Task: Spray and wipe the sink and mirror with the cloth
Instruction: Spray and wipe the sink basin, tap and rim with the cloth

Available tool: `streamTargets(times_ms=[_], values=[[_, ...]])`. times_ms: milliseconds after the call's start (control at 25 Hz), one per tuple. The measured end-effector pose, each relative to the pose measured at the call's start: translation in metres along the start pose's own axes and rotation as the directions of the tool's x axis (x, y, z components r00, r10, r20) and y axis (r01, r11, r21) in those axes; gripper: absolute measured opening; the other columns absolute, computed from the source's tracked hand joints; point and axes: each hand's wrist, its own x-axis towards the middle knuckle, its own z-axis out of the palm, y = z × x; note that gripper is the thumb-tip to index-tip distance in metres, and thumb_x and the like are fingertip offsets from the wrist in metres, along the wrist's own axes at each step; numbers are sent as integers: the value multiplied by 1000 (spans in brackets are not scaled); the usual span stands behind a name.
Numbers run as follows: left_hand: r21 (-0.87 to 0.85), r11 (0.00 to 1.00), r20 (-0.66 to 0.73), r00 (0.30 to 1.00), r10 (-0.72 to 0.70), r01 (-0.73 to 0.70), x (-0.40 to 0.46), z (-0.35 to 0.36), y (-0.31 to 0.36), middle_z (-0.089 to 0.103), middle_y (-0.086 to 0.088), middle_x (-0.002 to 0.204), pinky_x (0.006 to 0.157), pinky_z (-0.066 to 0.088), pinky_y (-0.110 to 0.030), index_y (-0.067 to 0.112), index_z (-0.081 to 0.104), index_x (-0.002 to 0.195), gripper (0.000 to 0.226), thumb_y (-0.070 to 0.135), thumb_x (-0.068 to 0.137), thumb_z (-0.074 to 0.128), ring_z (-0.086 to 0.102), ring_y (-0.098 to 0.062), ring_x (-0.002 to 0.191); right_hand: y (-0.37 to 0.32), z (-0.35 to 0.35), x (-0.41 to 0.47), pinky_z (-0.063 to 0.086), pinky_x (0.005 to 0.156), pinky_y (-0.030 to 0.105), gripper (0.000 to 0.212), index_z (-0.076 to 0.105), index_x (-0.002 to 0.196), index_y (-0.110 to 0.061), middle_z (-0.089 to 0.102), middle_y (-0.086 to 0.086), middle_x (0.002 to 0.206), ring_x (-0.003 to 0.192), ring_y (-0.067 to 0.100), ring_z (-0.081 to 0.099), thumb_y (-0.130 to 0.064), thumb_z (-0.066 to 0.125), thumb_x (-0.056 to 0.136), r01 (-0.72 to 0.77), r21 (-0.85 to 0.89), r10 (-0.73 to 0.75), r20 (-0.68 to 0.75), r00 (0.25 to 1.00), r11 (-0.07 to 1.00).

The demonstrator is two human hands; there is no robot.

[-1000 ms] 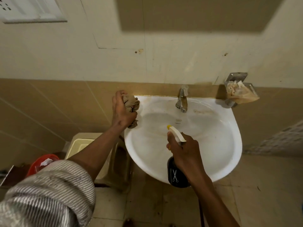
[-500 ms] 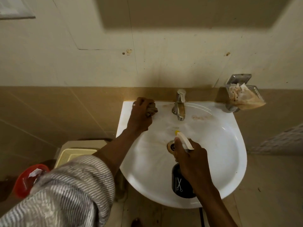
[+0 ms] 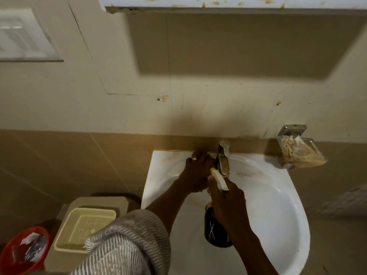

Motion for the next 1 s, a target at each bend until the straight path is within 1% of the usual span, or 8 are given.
streamTargets(times_ms=[80,240,400,520,640,760,920,1000], values=[[6,1000,23,1000,12,-12,-5,-1,-8,46,-5,141,96,48,-46,20,48,132,50,35,86,60,32,-31,139,-6,0,1,49,54,12,34,74,119,-14,76,3,82,71,12,71,-39,58,103,13,28,-12,-14,1000,1000],[115,993,-58,998,-27,34,-54,-13,-59,44,-4,142,90,50,-42,18,45,134,61,38,77,53,42,-29,129,-15,-1,-1,64,71,43,29,71,119,-27,78,11,86,76,23,74,-46,59,101,21,82,-20,-22,1000,996],[137,927,-181,929,-322,348,-85,-14,-83,51,-6,134,86,50,-43,16,47,132,65,52,78,52,49,-31,118,-17,-5,-12,55,58,16,15,66,90,-39,78,10,83,72,16,72,-47,59,100,13,127,-15,12,1000,992],[69,850,-275,829,-487,523,-70,-7,-64,55,-11,126,81,48,-46,14,52,121,53,44,78,58,52,-36,111,-18,-16,-16,53,55,23,18,63,83,-44,78,15,82,72,23,71,-46,58,101,26,101,-27,16,999,995],[6,937,-171,923,-344,350,-28,1,-33,47,-12,139,89,47,-50,19,44,131,55,47,85,50,43,-38,125,-12,-28,-15,58,62,38,27,70,85,-27,76,20,78,69,26,69,-46,58,100,59,90,-57,-25,998,994],[16,985,-34,985,-169,170,5,12,-7,39,-9,147,103,43,-50,20,40,141,63,50,86,47,32,-34,137,-6,-37,-13,64,68,49,25,64,77,-35,75,16,77,71,28,72,-52,56,94,53,106,-45,-77,996,993],[60,997,-37,998,-51,53,-8,5,-31,44,-9,146,103,44,-45,13,45,140,69,49,83,54,36,-33,137,-3,-37,-14,66,69,44,17,61,80,-46,76,2,74,72,20,73,-58,52,89,57,117,-48,-80,996,992],[70,979,-67,980,-189,193,-27,-7,-55,45,-9,145,98,44,-43,13,45,141,73,47,79,65,41,-34,132,-5,-31,-14,63,67,34,24,63,80,-41,77,5,75,71,23,74,-60,51,88,49,113,-41,-69,997,992]])
